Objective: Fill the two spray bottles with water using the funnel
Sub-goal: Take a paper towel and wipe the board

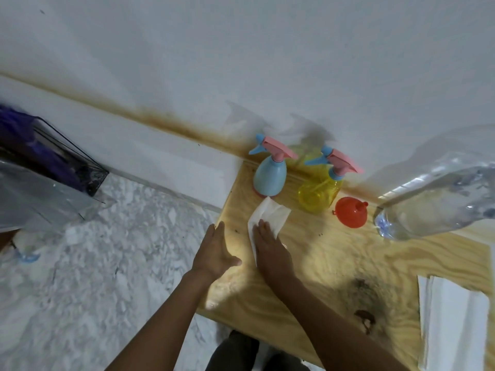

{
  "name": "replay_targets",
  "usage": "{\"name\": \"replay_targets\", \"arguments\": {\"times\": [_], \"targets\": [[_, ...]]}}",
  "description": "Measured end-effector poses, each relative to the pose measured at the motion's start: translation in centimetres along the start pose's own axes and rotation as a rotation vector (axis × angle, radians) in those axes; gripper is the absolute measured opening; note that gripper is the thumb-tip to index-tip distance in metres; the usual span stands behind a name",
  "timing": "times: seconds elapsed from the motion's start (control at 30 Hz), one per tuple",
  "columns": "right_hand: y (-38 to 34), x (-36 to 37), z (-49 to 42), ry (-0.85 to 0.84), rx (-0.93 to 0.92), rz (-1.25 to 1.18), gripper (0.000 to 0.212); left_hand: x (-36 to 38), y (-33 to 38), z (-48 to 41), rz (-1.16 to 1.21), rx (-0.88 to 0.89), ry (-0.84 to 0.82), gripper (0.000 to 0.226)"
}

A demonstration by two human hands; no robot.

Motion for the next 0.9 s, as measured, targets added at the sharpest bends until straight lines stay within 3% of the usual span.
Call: {"name": "replay_targets", "arguments": {"times": [0.2, 0.33, 0.43, 0.53, 0.73, 0.9], "targets": [[-1.8, -1.9, -2.4, 0.066, -0.218, 0.099, 0.038, -0.2, 0.0, 0.0, 0.015, 0.004, 0.022, 0.118], [-0.2, -4.4, -3.9, 0.108, -0.171, 0.114, 0.05, 0.0, -0.2, 0.0, 0.036, -0.002, 0.014, 0.118], [0.4, -3.5, -5.0, -0.044, -0.224, 0.183, 0.061, 0.0, -0.2, -0.1, 0.042, -0.004, 0.012, 0.118], [0.4, -1.4, -5.0, -0.206, -0.264, 0.176, 0.054, 0.0, -0.2, -0.2, 0.029, -0.003, 0.01, 0.119], [-2.4, 0.0, -0.8, -0.054, -0.381, 0.082, 0.041, -0.1, -0.2, -0.3, -0.009, 0.028, 0.043, 0.114], [-3.3, -0.2, 0.5, -0.092, -0.39, 0.118, 0.053, -0.2, 0.0, -0.2, -0.024, 0.061, 0.057, 0.109]]}}
Point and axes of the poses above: each hand's wrist, its own z-axis away from the middle knuckle, its own x-axis out of the palm, y = z × x, the point moved 6 cm from there along -z, towards the middle knuckle, and after that the axes turned 1 degree about -z, right-handed, at the moved point
